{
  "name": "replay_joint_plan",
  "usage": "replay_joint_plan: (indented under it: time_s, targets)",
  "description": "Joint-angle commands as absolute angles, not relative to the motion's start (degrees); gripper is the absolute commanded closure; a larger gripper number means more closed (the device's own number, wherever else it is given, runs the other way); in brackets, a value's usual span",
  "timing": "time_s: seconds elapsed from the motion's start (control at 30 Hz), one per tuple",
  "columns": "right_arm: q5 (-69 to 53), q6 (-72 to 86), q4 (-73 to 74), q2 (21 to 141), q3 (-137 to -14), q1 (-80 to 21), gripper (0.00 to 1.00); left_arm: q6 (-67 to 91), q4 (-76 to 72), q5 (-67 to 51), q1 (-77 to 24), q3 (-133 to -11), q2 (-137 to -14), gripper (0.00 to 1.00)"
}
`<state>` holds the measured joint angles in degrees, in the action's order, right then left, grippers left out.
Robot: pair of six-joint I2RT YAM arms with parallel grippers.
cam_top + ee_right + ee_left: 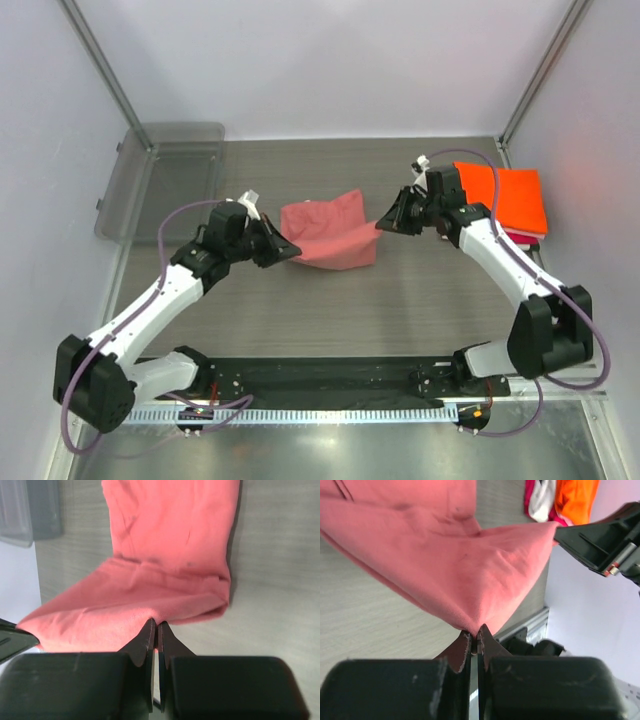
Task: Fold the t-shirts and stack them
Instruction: Fold the tshirt
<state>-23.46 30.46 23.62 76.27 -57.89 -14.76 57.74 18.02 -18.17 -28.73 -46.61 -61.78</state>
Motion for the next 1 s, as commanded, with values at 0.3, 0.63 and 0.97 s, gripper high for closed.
replay_joint_plan:
  time_s: [0.3, 0.63, 0.97]
  targets:
    - [-23.99, 30.59, 18.99, 94.83, -76.36, -12.75, 0.99, 54.93, 13.36, -22.5, -16.1, -57.91, -78.74, 1.0]
    - [-25.31, 32.43, 16.53, 115.55, -93.66, -10.46, 0.99, 55.9, 7.74, -26.81, -9.94, -75.63, -104.21, 1.0]
    - [-22.68, 29.82, 1.45, 116.23, -85.86, -10.11, 0.15, 50.91, 4.93, -22.08, -8.88, -82.05, -114.03, 0.0]
